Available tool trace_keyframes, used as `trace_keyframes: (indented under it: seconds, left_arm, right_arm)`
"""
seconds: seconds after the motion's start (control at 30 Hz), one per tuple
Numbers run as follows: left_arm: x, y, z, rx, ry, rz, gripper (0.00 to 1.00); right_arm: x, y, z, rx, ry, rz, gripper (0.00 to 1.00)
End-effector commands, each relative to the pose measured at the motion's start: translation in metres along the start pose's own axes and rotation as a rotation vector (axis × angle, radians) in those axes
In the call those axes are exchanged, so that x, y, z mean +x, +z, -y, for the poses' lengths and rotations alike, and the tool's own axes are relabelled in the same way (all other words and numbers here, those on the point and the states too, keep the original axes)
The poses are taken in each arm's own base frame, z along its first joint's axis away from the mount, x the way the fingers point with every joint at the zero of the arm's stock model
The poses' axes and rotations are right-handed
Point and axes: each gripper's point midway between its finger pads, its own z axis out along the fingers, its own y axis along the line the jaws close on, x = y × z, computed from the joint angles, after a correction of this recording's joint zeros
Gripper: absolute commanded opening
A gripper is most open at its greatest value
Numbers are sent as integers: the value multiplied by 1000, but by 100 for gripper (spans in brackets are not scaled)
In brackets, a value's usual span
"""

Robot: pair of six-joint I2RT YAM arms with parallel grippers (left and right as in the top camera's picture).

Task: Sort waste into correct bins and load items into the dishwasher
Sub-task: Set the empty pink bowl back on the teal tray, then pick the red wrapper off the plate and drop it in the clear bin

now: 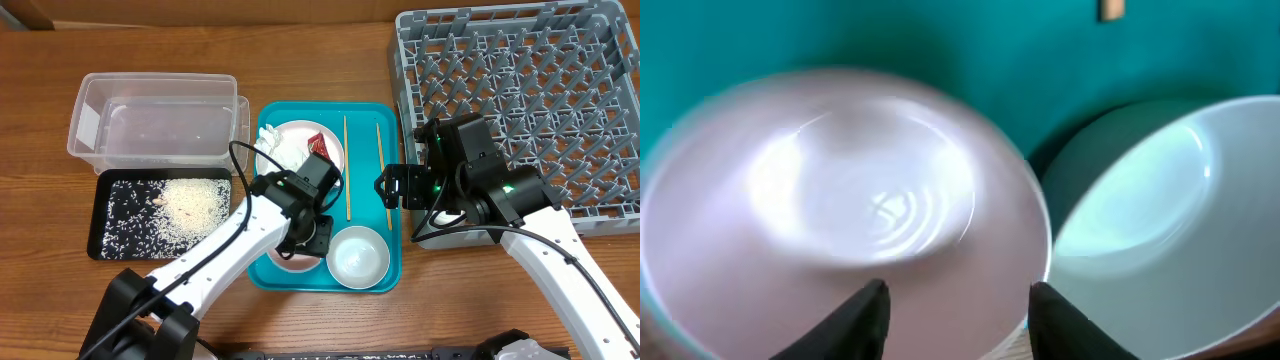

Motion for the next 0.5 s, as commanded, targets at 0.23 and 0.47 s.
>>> trace_keyframes:
  seconds: [0.23,0.47]
  left_arm:
    - [-117,-66,-3,13,-83,416,57]
    - [-141,-7,2,50,-93,347,64]
  right_arm:
    - [-3,-5,-2,-8,-1,20,94]
    - [-3,-5,-2,-8,-1,20,94]
